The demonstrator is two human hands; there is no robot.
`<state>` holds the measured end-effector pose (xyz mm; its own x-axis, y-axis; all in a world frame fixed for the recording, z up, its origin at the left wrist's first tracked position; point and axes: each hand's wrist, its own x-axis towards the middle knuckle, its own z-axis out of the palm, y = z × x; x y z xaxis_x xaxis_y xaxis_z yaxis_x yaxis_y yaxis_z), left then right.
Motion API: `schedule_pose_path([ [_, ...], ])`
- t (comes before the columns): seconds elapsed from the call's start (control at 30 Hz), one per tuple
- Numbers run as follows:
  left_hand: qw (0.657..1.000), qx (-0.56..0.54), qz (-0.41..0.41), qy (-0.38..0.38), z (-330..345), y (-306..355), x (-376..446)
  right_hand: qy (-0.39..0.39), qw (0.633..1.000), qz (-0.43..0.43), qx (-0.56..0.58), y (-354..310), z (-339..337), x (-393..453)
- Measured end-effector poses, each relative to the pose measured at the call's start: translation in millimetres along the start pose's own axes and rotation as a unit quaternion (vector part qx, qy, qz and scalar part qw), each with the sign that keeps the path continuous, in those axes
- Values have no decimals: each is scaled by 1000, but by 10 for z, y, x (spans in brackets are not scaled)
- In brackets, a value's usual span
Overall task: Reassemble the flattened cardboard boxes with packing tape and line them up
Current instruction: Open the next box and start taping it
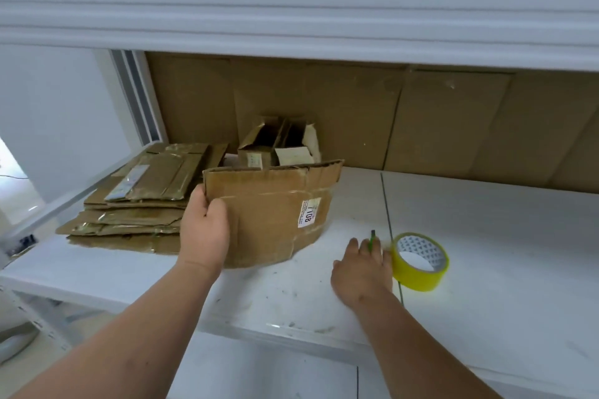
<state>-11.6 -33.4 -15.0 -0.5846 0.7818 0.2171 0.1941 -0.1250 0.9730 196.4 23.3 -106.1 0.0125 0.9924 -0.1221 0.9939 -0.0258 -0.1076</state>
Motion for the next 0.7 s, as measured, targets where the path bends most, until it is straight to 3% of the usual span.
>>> schedule_pose_path([
  [0.1,998,-13,-53,-30,56,-16,-9,98,985,-26,141,61,-73,-39],
  [0.2,994,-31,-94,-49,25,-64,32,177,894,-69,405,22,-236,-84],
  [0.3,990,-57,-106,-74,-75,-99,86,143,811,-80,562,-102,-442,-172],
  [0.37,988,-57,-106,-98,-137,-131,127,110,773,-87,618,-190,-568,-238],
  [0.53,984,-34,-111,-134,-226,-283,228,113,786,-118,596,-398,-627,-428],
  [0.7,986,-73,-74,-127,-228,-218,308,137,775,-133,602,-498,-513,-510],
])
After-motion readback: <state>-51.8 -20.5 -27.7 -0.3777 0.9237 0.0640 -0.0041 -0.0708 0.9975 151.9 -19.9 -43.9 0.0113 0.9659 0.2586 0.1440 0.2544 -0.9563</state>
